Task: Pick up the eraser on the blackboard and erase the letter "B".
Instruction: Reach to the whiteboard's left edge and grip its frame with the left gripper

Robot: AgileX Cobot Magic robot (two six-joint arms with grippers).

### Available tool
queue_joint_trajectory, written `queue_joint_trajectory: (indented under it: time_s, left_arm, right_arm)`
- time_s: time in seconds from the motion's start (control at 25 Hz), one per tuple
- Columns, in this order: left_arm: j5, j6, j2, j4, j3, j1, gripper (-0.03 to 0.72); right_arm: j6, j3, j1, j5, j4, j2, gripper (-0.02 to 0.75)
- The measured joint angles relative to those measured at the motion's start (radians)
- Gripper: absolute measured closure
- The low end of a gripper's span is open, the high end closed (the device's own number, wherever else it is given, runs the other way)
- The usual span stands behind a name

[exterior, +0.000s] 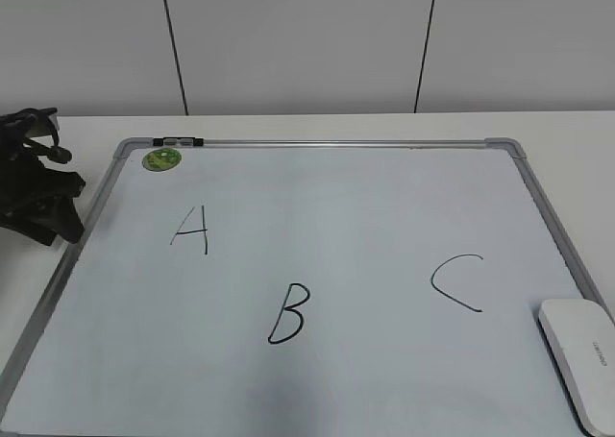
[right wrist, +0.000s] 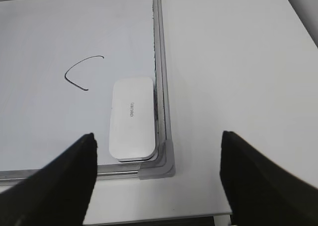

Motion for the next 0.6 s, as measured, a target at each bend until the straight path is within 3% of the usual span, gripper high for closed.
queue_joint_trajectory:
  time_s: [0.4, 0.6]
  left_arm:
    - [0.002, 0.000, 0.039, -0.004, 0.000, 0.000, 0.397]
    - [0.016, 0.000, 0.048, -0.018, -0.007, 0.000, 0.474]
  right_arm:
    - [0.000, 0.000, 0.000, 0.000, 0.000, 0.000, 0.166]
    - [0.000, 0.000, 0.000, 0.000, 0.000, 0.000, 0.166]
